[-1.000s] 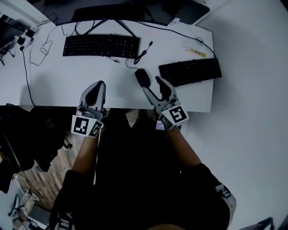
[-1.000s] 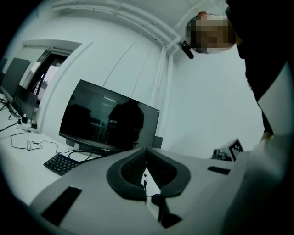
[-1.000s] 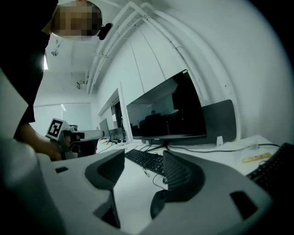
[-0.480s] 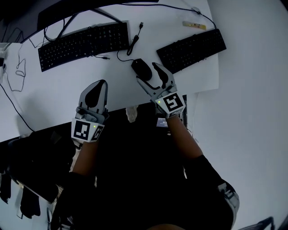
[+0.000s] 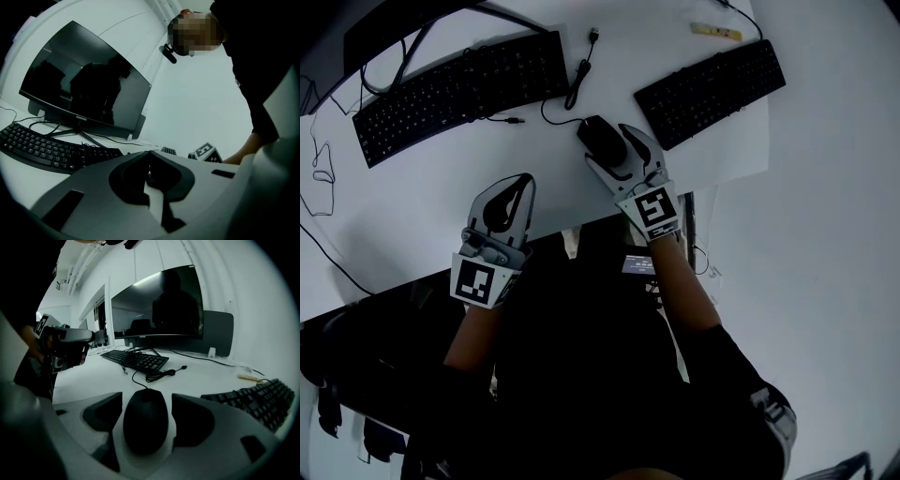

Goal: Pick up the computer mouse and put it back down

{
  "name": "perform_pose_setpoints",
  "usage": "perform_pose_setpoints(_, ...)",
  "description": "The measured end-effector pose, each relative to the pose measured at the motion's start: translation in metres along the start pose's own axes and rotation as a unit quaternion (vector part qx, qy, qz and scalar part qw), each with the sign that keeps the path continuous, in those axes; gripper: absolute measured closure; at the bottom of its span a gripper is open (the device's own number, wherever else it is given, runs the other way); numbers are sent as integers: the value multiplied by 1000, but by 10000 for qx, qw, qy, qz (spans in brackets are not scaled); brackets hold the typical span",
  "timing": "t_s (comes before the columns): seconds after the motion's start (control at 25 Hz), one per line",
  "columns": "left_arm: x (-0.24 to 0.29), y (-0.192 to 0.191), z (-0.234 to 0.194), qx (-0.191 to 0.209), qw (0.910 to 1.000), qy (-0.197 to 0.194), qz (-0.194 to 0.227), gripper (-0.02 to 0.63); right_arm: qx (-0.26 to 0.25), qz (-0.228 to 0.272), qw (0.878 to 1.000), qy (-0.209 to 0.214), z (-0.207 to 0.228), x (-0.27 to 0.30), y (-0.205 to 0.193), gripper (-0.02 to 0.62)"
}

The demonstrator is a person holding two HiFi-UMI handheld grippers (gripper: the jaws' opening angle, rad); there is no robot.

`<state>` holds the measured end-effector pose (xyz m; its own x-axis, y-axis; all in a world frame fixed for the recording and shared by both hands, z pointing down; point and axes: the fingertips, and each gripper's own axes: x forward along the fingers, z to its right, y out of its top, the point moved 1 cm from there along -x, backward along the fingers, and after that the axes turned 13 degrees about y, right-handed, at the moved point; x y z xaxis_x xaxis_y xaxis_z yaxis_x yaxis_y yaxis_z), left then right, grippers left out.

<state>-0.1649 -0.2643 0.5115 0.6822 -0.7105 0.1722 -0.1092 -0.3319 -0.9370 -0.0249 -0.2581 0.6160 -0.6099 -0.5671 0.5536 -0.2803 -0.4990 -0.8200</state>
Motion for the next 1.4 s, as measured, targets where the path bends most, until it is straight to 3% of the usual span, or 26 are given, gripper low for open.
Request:
perform_pose_setpoints(0.12,1,-8,-3,20,10000,-1,-85,611,-161,-323,9993,-53,0,8,-10,281)
perform_pose_setpoints(0.36,4,-8,-4,32,9998,-70,-194,611,61,-645,9979,-74,4,15,-23,282)
perform_pose_setpoints(0.88,6,-1,-9,-112,9998,137,106,611,321,-733,9968,35,10,15,-23,287)
perform_pose_setpoints(1.08,1,6,-7,-17,9992,373,173,611,414,-285,9987,47,14,-2,1,287)
perform_pose_setpoints(1.4,-17,41,9,263,9945,908,462,611,213,751,9965,289,14,-62,73,287)
